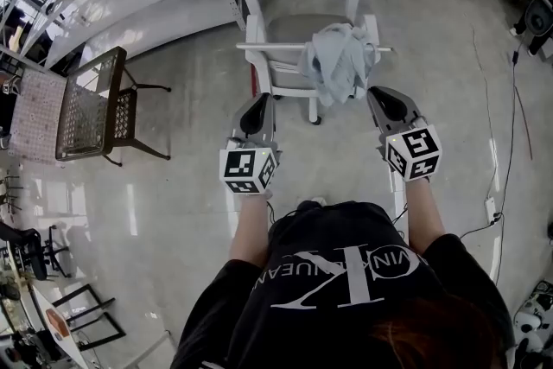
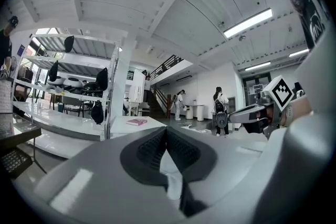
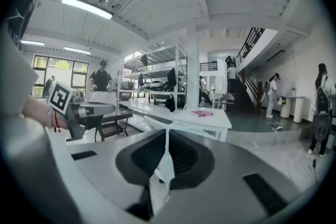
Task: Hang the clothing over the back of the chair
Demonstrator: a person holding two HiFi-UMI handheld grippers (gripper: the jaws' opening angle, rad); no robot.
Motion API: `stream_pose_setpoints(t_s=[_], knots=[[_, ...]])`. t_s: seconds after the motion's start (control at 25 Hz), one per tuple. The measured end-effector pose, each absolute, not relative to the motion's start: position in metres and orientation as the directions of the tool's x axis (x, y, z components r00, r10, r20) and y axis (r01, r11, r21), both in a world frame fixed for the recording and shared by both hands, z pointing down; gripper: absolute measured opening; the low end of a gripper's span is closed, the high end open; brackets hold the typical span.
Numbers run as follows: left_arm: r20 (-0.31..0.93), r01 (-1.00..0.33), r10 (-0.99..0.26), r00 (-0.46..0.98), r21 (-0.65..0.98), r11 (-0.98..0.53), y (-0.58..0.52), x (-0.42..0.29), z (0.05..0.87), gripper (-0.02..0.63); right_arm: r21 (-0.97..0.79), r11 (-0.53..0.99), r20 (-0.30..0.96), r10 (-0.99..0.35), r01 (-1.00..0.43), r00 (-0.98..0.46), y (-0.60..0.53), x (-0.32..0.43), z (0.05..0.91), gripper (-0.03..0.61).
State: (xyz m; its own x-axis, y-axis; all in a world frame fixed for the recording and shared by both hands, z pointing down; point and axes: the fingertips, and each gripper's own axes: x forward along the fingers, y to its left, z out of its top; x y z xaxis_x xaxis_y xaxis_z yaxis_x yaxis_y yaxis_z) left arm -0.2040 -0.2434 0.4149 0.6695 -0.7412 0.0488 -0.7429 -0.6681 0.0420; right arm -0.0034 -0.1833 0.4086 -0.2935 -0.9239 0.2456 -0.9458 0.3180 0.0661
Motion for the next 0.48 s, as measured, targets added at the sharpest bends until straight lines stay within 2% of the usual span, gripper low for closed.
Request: stream_pose_setpoints(t_s=[0.48], knots=[[0.063, -0.775, -0.772, 0.632, 0.042, -0.631, -0.228, -0.208, 0.417, 0.011, 0.055, 0.359, 0.229, -0.913, -0.932, -0.339, -0.172, -0.004, 0.41, 0.029]])
